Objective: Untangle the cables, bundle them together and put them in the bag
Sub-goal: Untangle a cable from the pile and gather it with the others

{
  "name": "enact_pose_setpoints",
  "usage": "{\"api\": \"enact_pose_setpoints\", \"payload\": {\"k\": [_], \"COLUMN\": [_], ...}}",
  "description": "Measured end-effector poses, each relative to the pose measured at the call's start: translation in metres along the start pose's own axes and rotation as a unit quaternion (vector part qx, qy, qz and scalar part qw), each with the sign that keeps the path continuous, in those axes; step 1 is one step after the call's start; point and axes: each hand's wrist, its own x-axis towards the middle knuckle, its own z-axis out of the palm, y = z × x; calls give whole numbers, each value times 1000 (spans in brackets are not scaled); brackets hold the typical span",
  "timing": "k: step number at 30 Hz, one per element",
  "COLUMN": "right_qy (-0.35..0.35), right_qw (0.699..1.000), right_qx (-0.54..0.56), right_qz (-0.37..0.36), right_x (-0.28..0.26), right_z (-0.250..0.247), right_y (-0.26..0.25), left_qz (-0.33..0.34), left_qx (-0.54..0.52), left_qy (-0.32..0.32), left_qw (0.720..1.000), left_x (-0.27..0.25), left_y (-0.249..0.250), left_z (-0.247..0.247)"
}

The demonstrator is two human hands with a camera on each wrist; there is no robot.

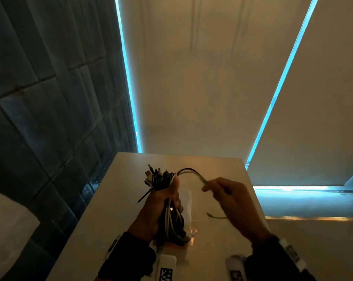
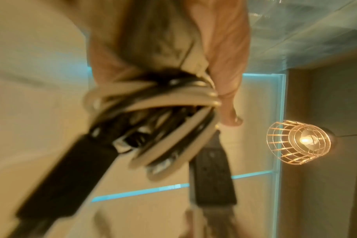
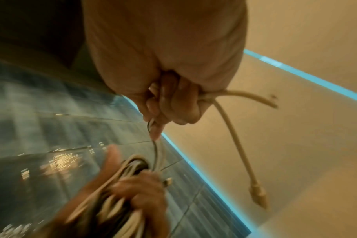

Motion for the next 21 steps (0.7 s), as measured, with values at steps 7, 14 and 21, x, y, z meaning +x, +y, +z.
{"api": "enact_pose_setpoints", "payload": {"k": [7,14,21], "right_qy": [-66,-125,-181], "right_qw": [976,934,961], "right_qx": [-150,-265,-185], "right_qz": [-141,-204,-102], "right_x": [-15,-27,-46], "right_z": [42,56,46], "right_y": [-26,-29,-31], "left_qz": [-11,-3,65], "left_qx": [0,58,-55], "left_qy": [-35,78,188], "left_qw": [999,995,978], "left_x": [-1,-8,10], "left_y": [-5,-8,11], "left_z": [12,8,-17]}}
